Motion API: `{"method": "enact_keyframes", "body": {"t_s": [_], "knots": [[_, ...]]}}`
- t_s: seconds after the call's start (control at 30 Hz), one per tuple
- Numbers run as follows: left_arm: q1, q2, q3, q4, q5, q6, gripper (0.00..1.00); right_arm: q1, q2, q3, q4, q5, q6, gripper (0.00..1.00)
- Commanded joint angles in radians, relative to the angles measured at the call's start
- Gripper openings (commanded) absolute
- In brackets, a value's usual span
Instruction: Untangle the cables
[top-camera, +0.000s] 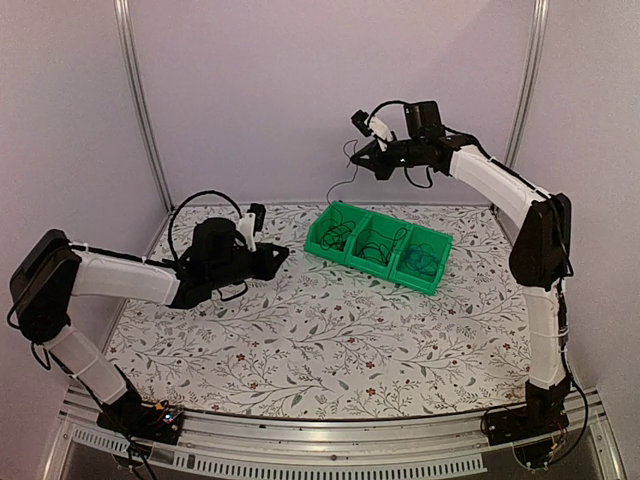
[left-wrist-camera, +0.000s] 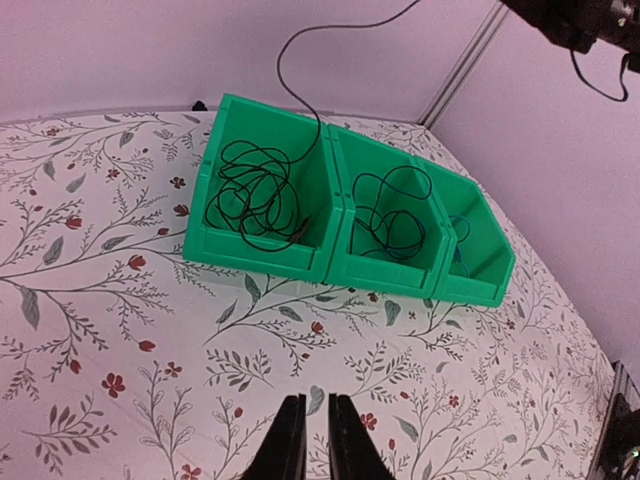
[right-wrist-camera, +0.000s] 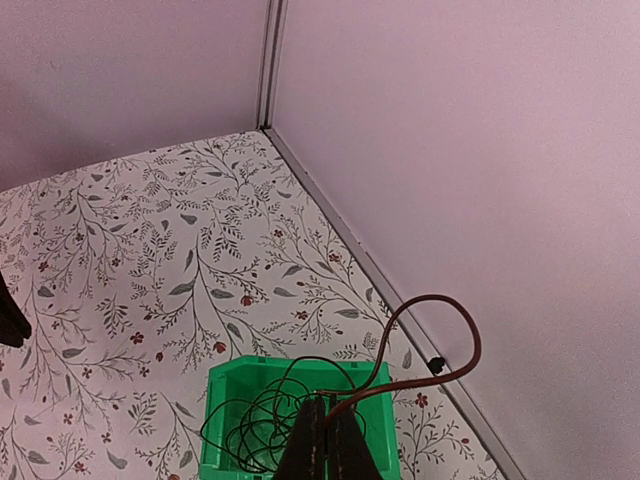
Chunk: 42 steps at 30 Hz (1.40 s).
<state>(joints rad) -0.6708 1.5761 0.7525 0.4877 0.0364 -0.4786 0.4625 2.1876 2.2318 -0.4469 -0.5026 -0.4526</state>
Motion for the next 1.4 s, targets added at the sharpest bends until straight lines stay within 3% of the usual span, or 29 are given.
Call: {"method": "enact_keyframes", "body": {"t_s": [0.0, 0.5, 0.83, 1.03, 1.17, 1.37], "knots": [[0.016, -0.031, -0.013, -0.028, -0.024, 0.034, 0.06, 0.019, 0.065, 0.01, 0.012, 0.044, -0.013, 0.0], [0.019, -0.034, -0.033, -0.046, -0.014, 0.018, 0.07, 0.051, 0.287, 0.009, 0.016, 0.099, -0.076, 0.0], [0.019, -0.019, -0.036, -0.045, -0.006, 0.016, 0.08, 0.066, 0.339, -0.017, 0.013, 0.149, -0.098, 0.0], [0.019, -0.004, -0.028, -0.037, 0.012, 0.014, 0.08, 0.083, 0.309, -0.037, 0.005, 0.194, -0.113, 0.17], [0.019, -0.012, -0.027, -0.037, 0.014, 0.017, 0.08, 0.094, 0.26, -0.049, -0.035, 0.241, -0.118, 0.37], [0.024, -0.043, -0.031, -0.064, 0.01, 0.037, 0.11, 0.094, 0.112, -0.146, -0.1, 0.327, -0.127, 0.53]]}}
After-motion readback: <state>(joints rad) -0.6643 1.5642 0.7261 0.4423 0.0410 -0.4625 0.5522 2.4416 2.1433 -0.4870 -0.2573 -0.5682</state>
